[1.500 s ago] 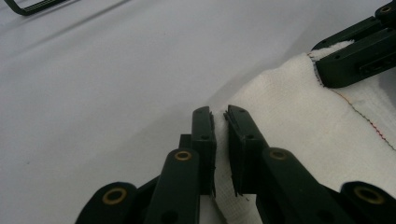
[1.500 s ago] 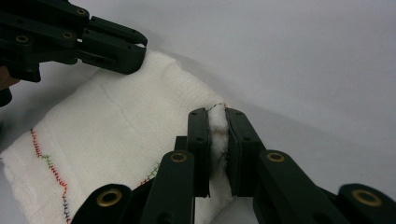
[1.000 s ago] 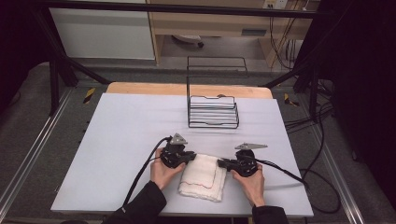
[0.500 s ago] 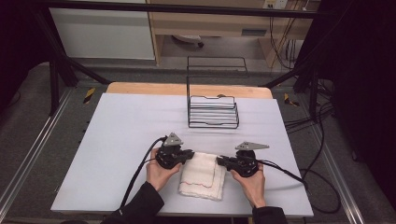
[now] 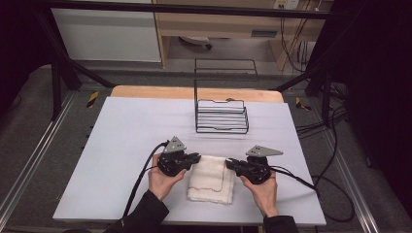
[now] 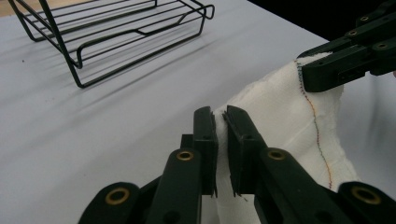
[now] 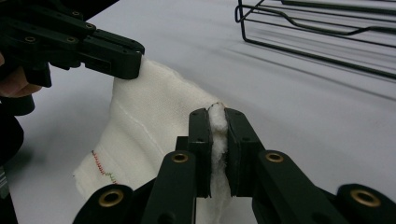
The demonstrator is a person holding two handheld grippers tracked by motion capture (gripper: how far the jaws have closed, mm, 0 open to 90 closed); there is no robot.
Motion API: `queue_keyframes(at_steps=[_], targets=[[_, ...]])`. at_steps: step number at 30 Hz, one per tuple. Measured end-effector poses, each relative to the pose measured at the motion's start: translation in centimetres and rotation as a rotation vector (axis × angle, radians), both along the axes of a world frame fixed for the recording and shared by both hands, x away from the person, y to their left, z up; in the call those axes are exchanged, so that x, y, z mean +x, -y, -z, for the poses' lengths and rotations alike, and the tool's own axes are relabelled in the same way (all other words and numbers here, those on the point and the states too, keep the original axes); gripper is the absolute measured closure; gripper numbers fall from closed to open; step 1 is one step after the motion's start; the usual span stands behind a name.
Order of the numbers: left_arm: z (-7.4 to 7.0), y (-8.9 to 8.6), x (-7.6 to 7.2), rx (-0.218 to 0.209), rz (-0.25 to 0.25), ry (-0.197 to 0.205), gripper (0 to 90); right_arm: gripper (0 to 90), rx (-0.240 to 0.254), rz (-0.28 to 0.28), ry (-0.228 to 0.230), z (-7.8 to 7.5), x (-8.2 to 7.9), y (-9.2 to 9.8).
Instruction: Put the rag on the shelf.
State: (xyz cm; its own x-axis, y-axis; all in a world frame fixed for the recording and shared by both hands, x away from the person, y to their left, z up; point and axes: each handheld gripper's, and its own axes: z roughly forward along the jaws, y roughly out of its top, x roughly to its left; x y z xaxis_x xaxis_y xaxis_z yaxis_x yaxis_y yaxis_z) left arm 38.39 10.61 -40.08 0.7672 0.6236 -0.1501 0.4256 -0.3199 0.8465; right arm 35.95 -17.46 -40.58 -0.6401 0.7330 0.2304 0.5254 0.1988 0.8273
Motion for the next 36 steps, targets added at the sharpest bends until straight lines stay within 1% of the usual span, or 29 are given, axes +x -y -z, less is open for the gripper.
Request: queue_keyframes(at_steps=[1, 5, 7, 8, 9, 13, 14, 15, 16, 19, 20, 21, 24, 25, 27, 29, 31, 32, 33, 36], targets=[[-0.2, 0.0, -0.1, -0.003, -0.002, 0.005, 82.6, 82.4, -0.002, -0.003, 0.017, -0.3, -0.1, 0.0], [-0.8, -0.2, -0.4, -0.022, -0.004, 0.028, 82.6, 82.4, 0.003, 0.002, 0.034, -0.8, -0.2, -0.1], [-1.4, -0.3, -0.6, -0.034, -0.002, 0.044, 82.7, 82.5, 0.013, 0.003, 0.053, -1.2, -0.4, 0.1], [-1.4, -0.3, -0.6, -0.034, -0.002, 0.044, 82.7, 82.5, 0.013, 0.003, 0.053, -1.2, -0.4, 0.1], [-1.6, -0.3, -0.7, -0.038, -0.003, 0.05, 82.8, 82.5, 0.013, 0.007, 0.068, -1.5, -0.5, 0.1], [-2.2, -0.4, -1.0, -0.054, -0.006, 0.067, 82.7, 82.5, 0.012, 0.008, 0.097, -2.2, -0.7, 0.0], [-2.4, -0.5, -1.0, -0.059, -0.009, 0.071, 82.7, 82.5, 0.012, 0.008, 0.097, -2.2, -0.7, 0.0], [-2.5, -0.5, -1.0, -0.064, -0.01, 0.074, 82.8, 82.6, 0.018, 0.006, 0.106, -2.6, -0.8, 0.0], [-2.6, -0.6, -1.1, -0.068, -0.011, 0.075, 82.8, 82.6, 0.018, 0.006, 0.106, -2.6, -0.8, 0.0], [-3.1, -0.6, -1.1, -0.076, -0.013, 0.085, 82.8, 82.6, 0.016, 0.007, 0.127, -3.1, -0.9, 0.0], [-3.2, -0.6, -1.2, -0.078, -0.016, 0.09, 82.8, 82.7, 0.014, 0.008, 0.135, -3.2, -1.0, -0.1], [-3.3, -0.6, -1.2, -0.08, -0.019, 0.093, 82.8, 82.7, 0.011, 0.007, 0.154, -3.5, -1.0, -0.1], [-3.8, -0.6, -1.2, -0.084, -0.024, 0.108, 82.8, 82.7, 0.009, 0.01, 0.177, -3.9, -1.1, -0.2], [-3.9, -0.6, -1.2, -0.089, -0.025, 0.112, 82.8, 82.7, 0.009, 0.01, 0.177, -3.9, -1.1, -0.2], [-4.2, -0.6, -1.2, -0.093, -0.026, 0.121, 82.8, 82.7, 0.014, 0.012, 0.196, -4.4, -1.1, -0.1], [-4.5, -0.6, -1.2, -0.097, -0.029, 0.13, 82.8, 82.7, 0.014, 0.012, 0.202, -4.5, -1.1, -0.1], [-4.8, -0.6, -1.2, -0.101, -0.034, 0.141, 82.8, 82.7, 0.018, 0.016, 0.221, -5.0, -1.1, -0.2], [-5.0, -0.6, -1.2, -0.104, -0.035, 0.144, 82.8, 82.7, 0.018, 0.016, 0.221, -5.0, -1.1, -0.2], [-5.4, -0.7, -1.2, -0.111, -0.039, 0.156, 82.8, 82.7, 0.024, 0.017, 0.234, -5.2, -1.1, -0.2], [-5.6, -0.7, -1.2, -0.12, -0.041, 0.166, 82.9, 82.7, 0.034, 0.021, 0.25, -5.6, -1.1, -0.2]])
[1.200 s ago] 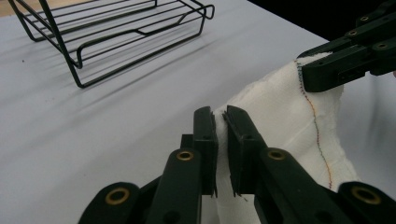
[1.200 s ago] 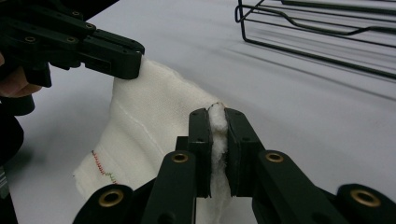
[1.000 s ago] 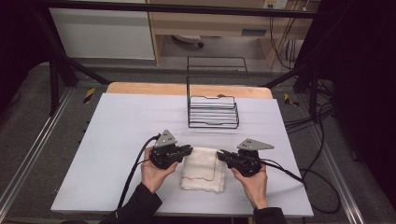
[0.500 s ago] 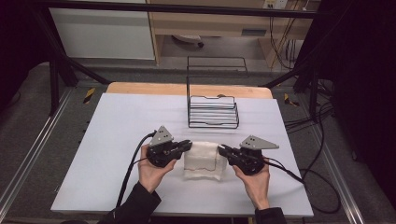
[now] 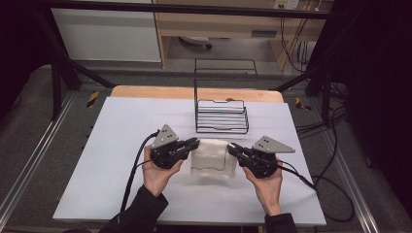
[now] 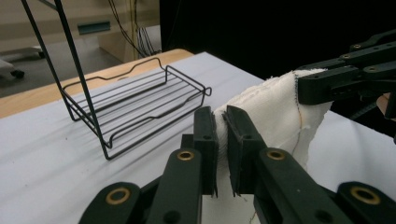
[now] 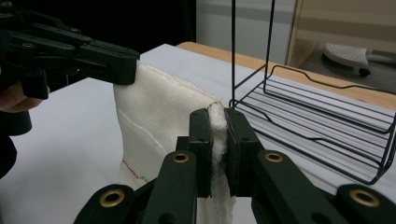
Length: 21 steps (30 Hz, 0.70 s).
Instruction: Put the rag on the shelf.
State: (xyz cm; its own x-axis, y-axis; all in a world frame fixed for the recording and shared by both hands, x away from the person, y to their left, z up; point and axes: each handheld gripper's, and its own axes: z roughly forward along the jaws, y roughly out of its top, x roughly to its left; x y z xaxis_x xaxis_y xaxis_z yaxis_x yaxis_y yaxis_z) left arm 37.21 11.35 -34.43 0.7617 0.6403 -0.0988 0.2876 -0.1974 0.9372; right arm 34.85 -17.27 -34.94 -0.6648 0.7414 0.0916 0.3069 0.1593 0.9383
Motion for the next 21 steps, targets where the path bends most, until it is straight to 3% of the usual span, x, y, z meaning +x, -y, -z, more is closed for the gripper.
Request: queue_keyframes(at_steps=[21], targets=[[-2.0, -0.2, 0.4, -0.063, -0.028, 0.075, 82.9, 82.7, 0.043, 0.02, 0.092, -2.4, 0.2, -0.3]])
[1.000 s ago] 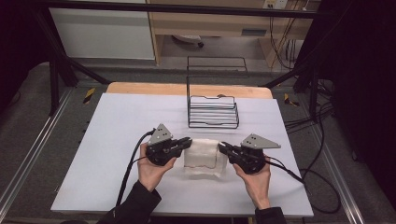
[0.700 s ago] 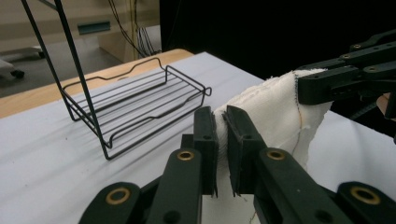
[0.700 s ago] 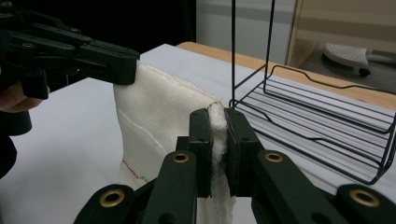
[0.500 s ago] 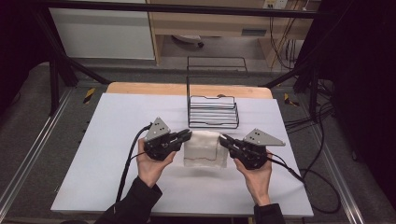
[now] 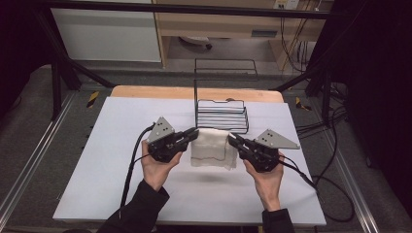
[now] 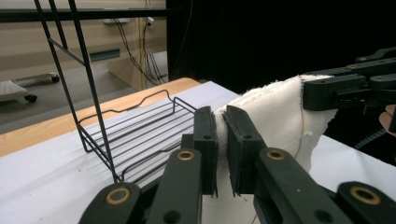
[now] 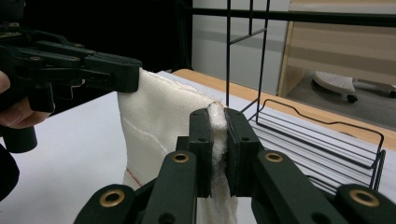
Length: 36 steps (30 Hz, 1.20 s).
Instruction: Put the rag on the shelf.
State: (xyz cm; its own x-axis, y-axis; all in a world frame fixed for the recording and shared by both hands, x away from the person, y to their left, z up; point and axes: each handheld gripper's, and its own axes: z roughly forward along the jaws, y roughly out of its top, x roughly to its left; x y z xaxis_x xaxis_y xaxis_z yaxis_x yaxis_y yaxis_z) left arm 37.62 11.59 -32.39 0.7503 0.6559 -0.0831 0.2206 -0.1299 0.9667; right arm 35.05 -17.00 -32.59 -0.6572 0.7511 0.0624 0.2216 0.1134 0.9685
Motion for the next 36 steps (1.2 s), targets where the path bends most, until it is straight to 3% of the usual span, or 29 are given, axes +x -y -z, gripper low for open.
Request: queue_keyframes(at_steps=[10, 25, 36], targets=[[-1.0, -0.1, 0.4, -0.032, -0.013, 0.036, 82.9, 82.7, 0.028, 0.011, 0.043, -1.2, 0.3, -0.1], [-2.5, 0.2, 1.4, -0.047, -0.017, 0.064, 83.0, 82.7, 0.046, 0.02, 0.079, -2.8, 1.1, 0.1], [-4.7, 0.5, 2.4, -0.064, -0.019, 0.104, 82.9, 82.8, 0.053, 0.036, 0.116, -4.5, 1.9, 0.3]])
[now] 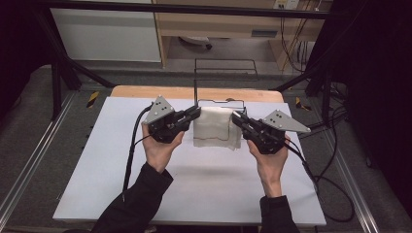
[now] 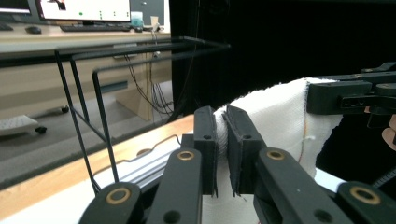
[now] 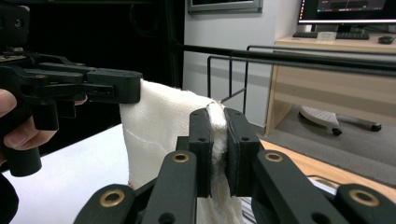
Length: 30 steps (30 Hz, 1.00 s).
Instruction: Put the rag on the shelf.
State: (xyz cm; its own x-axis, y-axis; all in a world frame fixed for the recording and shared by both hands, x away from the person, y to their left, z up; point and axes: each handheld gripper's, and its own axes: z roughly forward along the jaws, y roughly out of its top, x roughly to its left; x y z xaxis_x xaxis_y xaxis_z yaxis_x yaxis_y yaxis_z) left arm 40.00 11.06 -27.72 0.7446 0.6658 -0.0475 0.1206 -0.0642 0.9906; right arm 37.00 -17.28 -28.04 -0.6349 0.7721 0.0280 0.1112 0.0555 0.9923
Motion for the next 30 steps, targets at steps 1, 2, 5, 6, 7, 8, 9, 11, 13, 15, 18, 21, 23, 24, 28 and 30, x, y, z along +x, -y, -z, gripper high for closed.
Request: queue_keyframes(at_steps=[1, 2, 5, 6, 7, 8, 9, 11, 13, 15, 18, 21, 23, 24, 28, 30], targets=[[0.0, 0.0, 0.0, 0.0, 0.0, 0.0, 82.9, 82.8, -0.002, 0.0, 0.007, -0.2, 0.1, 0.0], [-0.2, 0.0, 0.1, 0.001, 0.0, 0.004, 82.9, 82.8, -0.002, 0.0, 0.007, -0.2, 0.1, 0.0], [-0.7, 0.0, 0.3, -0.007, -0.004, 0.015, 83.0, 82.7, 0.002, 0.009, 0.024, -0.9, 0.4, -0.1], [-0.9, 0.0, 0.3, -0.01, -0.006, 0.019, 83.0, 82.7, 0.002, 0.009, 0.024, -0.9, 0.4, -0.1], [-1.0, 0.0, 0.4, -0.007, -0.006, 0.021, 83.0, 82.8, 0.002, 0.014, 0.031, -1.1, 0.6, -0.1], [-1.2, 0.1, 0.5, -0.007, -0.006, 0.023, 82.9, 82.8, 0.007, 0.015, 0.032, -1.3, 0.6, -0.1], [-1.3, 0.1, 0.6, -0.011, -0.008, 0.025, 83.0, 82.8, 0.005, 0.016, 0.034, -1.4, 0.7, -0.1], [-1.6, 0.1, 0.8, -0.007, -0.009, 0.028, 83.0, 82.8, 0.006, 0.018, 0.038, -1.5, 0.8, -0.1], [-1.8, 0.2, 1.0, -0.01, -0.011, 0.031, 83.0, 82.8, 0.008, 0.02, 0.04, -1.7, 1.0, -0.1], [-2.1, 0.3, 1.2, -0.011, -0.013, 0.034, 82.9, 82.8, 0.014, 0.026, 0.043, -2.1, 1.3, -0.1], [-2.6, 0.4, 1.5, -0.015, -0.013, 0.041, 83.0, 82.8, 0.012, 0.032, 0.053, -2.7, 1.6, 0.0], [-3.2, 0.6, 1.7, -0.021, -0.016, 0.051, 83.0, 82.8, 0.02, 0.037, 0.062, -3.2, 1.8, 0.1], [-3.6, 0.6, 1.9, -0.021, -0.018, 0.06, 83.0, 82.8, 0.021, 0.042, 0.072, -3.6, 2.0, 0.1], [-3.8, 0.7, 1.9, -0.024, -0.02, 0.064, 83.0, 82.8, 0.021, 0.042, 0.072, -3.6, 2.0, 0.1], [-4.5, 0.8, 2.1, -0.028, -0.024, 0.084, 83.0, 82.8, 0.027, 0.049, 0.09, -4.4, 2.3, 0.2], [-4.8, 0.9, 2.3, -0.031, -0.028, 0.09, 83.0, 82.8, 0.028, 0.051, 0.092, -4.6, 2.3, 0.2]])
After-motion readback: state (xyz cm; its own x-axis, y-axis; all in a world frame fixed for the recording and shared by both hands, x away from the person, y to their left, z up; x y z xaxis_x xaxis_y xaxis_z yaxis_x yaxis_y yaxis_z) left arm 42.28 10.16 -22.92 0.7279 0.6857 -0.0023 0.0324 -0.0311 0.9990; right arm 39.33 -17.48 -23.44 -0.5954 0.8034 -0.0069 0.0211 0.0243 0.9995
